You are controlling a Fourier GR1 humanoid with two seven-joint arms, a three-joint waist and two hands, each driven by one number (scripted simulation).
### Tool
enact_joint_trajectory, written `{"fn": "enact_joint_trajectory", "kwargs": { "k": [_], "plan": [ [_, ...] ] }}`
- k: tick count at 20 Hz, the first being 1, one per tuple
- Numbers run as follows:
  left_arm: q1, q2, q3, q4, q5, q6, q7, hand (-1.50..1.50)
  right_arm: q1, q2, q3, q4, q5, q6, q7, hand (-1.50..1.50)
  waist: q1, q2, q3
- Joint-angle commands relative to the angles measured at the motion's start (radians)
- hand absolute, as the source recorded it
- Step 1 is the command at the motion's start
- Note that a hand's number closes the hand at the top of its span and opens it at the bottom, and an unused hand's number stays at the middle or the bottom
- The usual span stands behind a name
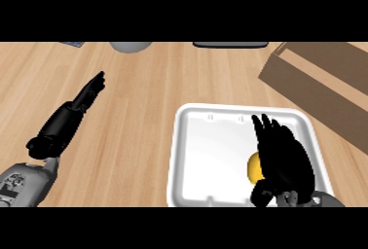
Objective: Pick the lemon from the tray and place it in the cardboard box
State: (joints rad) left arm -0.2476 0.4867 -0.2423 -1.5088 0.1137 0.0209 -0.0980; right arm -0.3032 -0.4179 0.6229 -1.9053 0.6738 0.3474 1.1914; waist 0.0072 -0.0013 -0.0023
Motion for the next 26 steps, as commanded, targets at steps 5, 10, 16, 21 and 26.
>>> {"fn": "enact_joint_trajectory", "kwargs": {
  "k": [5,10,16,21,26],
  "plan": [
    [-0.022,-0.003,0.040,0.024,-0.010,-0.016,-0.008,0.00,0.068,0.078,0.006,0.054,0.103,0.057,0.159,-1.50,-0.016,-0.001,0.001],
    [-0.023,-0.044,0.034,0.039,-0.025,-0.025,0.005,0.00,0.004,0.176,-0.056,0.149,0.119,0.093,0.097,-1.50,-0.008,0.002,0.002],
    [-0.006,-0.021,0.066,-0.018,-0.015,-0.054,0.041,0.00,0.121,0.104,-0.117,0.096,0.158,0.115,0.026,-1.50,-0.014,0.000,0.002],
    [-0.006,-0.052,0.071,0.054,-0.039,-0.077,-0.033,0.00,0.155,0.183,-0.076,0.173,0.272,0.065,0.021,-1.50,-0.012,0.002,0.002],
    [0.002,-0.101,0.058,0.035,-0.109,-0.044,0.000,0.00,0.154,0.205,-0.156,0.187,0.277,0.093,-0.054,-1.50,-0.010,0.001,0.002]
  ]
}}
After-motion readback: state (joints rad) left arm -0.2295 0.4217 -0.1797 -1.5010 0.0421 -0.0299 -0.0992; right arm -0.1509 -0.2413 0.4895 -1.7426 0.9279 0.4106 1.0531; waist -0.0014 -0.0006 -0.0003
